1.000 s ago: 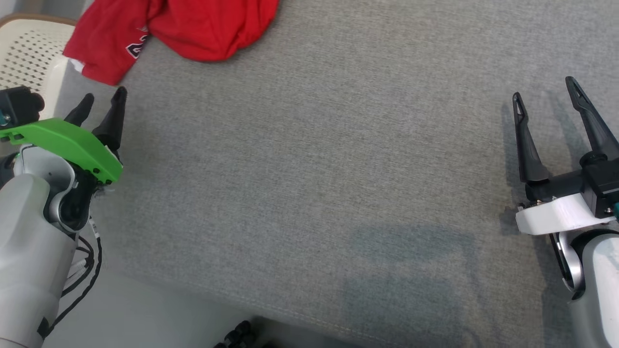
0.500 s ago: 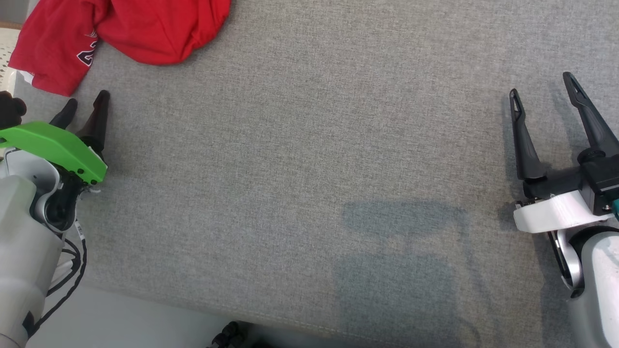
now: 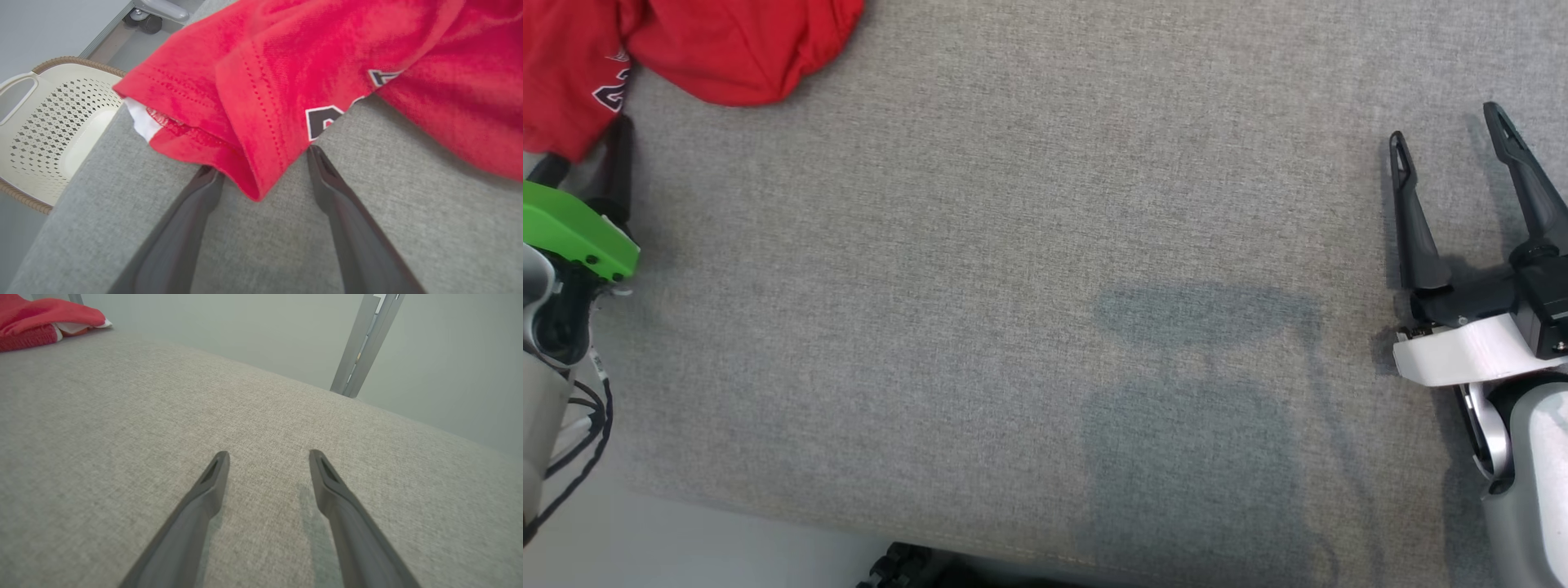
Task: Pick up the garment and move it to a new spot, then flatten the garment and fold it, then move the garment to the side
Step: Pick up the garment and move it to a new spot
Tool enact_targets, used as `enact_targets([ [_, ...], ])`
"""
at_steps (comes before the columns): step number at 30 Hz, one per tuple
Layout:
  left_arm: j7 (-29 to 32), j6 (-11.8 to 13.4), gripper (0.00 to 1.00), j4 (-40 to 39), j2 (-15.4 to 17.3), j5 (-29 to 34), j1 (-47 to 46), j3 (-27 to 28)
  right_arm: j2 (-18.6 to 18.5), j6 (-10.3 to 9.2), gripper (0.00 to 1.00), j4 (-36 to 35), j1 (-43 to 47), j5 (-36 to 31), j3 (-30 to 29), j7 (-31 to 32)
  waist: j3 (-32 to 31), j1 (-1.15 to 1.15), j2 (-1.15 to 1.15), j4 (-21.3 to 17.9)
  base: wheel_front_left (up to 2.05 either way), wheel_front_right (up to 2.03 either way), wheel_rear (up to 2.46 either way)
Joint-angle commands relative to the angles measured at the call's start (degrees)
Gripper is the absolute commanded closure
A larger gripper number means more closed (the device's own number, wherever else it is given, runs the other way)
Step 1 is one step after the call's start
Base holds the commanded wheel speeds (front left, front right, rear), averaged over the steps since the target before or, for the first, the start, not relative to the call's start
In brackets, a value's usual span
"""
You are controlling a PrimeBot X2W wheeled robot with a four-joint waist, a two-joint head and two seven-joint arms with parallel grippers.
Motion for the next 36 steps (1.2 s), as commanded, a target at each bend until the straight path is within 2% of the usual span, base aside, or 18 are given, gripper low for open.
enact_targets([
  [1,0.27,0.18,0.00,0.74,0.13,-0.57,-0.41,-0.56,0.01,-0.08,0.00,0.21,-0.54,-0.12,-0.19,-0.32,0.82,0.00,-0.01,-0.58,0.00,0.00,0.00],
  [6,0.22,0.18,0.00,2.40,0.37,-2.38,-1.63,-1.26,0.08,-0.08,0.00,-0.15,-0.40,-0.59,-0.77,-0.17,2.50,0.00,-0.01,-1.00,0.00,0.00,0.00],
  [8,0.30,0.18,0.80,2.24,0.01,-3.07,-1.81,-1.71,0.16,-0.08,0.00,-0.04,-0.23,-0.68,-1.05,-0.18,2.77,0.00,-0.01,-0.91,0.00,0.00,0.00],
  [9,0.44,0.18,1.00,1.79,-0.27,-3.54,-1.83,-1.95,0.23,-0.08,0.00,0.10,-0.15,-0.76,-1.15,-0.16,2.83,0.00,-0.01,-0.84,0.00,0.00,0.00],
  [12,0.67,0.13,1.00,-0.65,-0.47,-4.77,-1.72,-2.64,0.70,-0.08,0.00,0.91,-0.20,-0.77,-1.15,-0.49,2.48,0.00,-0.01,-0.45,0.00,0.00,0.00],
  [16,-1.44,0.01,1.00,-7.49,1.41,-5.67,-1.81,-3.44,1.58,-0.05,0.00,2.54,-0.43,-0.34,-0.90,-1.79,0.50,0.00,-0.01,0.01,0.00,0.00,0.00],
  [24,0.26,0.05,1.00,-28.87,6.61,-9.77,2.44,-7.09,5.43,-0.04,0.00,9.25,-1.02,1.36,0.40,-6.51,-6.83,0.00,-0.01,-0.97,0.00,0.00,0.00],
  [27,1.51,0.05,1.00,-36.25,8.30,-11.08,4.75,-8.80,6.84,-0.04,0.00,12.08,-1.03,2.30,0.82,-7.95,-10.09,0.00,-0.01,-2.73,0.00,0.00,0.00],
  [30,2.20,0.05,1.00,-39.64,8.91,-11.09,5.67,-9.89,7.58,-0.05,0.00,13.83,-0.55,2.98,1.11,-8.58,-12.52,0.00,-0.01,-4.33,0.00,0.00,0.00],
  [33,2.81,0.20,1.00,-43.80,8.19,-10.99,7.10,-11.19,8.15,-0.05,0.00,16.27,0.62,4.42,1.29,-8.95,-16.35,0.00,-0.01,-7.46,0.00,0.00,0.00],
  [36,3.62,2.35,1.00,-48.26,6.25,-11.35,8.00,-12.54,8.37,-0.05,0.00,16.20,1.61,6.57,1.42,-8.97,-19.65,0.00,-0.01,-11.13,0.00,0.00,0.00],
])
